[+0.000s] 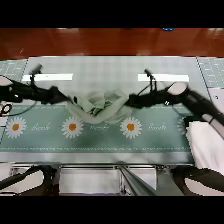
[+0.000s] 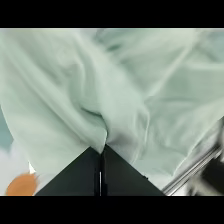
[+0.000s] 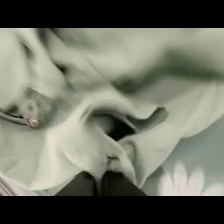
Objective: Fold the shirts.
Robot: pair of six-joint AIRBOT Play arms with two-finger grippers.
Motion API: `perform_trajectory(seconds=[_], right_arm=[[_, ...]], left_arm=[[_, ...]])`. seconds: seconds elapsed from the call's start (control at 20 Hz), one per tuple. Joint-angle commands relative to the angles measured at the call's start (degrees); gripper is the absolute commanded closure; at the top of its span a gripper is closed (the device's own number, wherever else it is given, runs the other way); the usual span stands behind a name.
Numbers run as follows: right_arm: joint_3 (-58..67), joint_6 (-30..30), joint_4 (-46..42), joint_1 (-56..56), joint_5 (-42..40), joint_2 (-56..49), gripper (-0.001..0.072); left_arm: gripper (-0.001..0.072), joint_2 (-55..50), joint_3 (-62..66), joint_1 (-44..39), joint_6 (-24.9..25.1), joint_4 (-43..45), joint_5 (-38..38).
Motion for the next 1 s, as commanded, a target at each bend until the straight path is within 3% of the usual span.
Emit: perform_trajectory(seconds=[0.0, 0.15, 0.35, 0.5, 0.75, 0.85, 0.95], right_arm=[[21.09, 9.4, -16.41, -4.22, 7.89, 4.9, 0.0689], [41.42, 12.52, -26.62, -4.46, 15.8, 8.35, 0.0688], [57.07, 12.41, -28.65, -4.48, 21.31, 14.27, 0.0688], [59.25, 12.22, -29.59, -4.48, 23.3, 20.7, 0.0688], [59.04, 12.24, -30.34, -4.52, 34.27, 27.5, 0.0688], [56.83, 13.16, -31.15, -4.52, 41.51, 28.72, 0.0688], [49.62, 14.08, -30.97, -4.5, 42.97, 30.67, 0.0688]], left_arm=[[0.0691, 6.27, 11.21, 4.37, -1.11, -16.83, 1.99], [0.0691, 10.82, 24.9, 5.44, -2.29, -17.75, 3.56], [0.0691, 16.52, 38.49, 6.29, -2.32, -17.14, 4.22], [0.0691, 22.03, 45.13, 7.93, -2.32, -16.83, 5.31], [0.0691, 32.17, 48.85, 9.75, -2.32, -13.92, 5.14], [0.0691, 34.58, 48.83, 9.75, -3.23, -9.73, 2.67], [0.0691, 34.67, 47.69, 9.75, -5.6, -8.07, -0.46]])
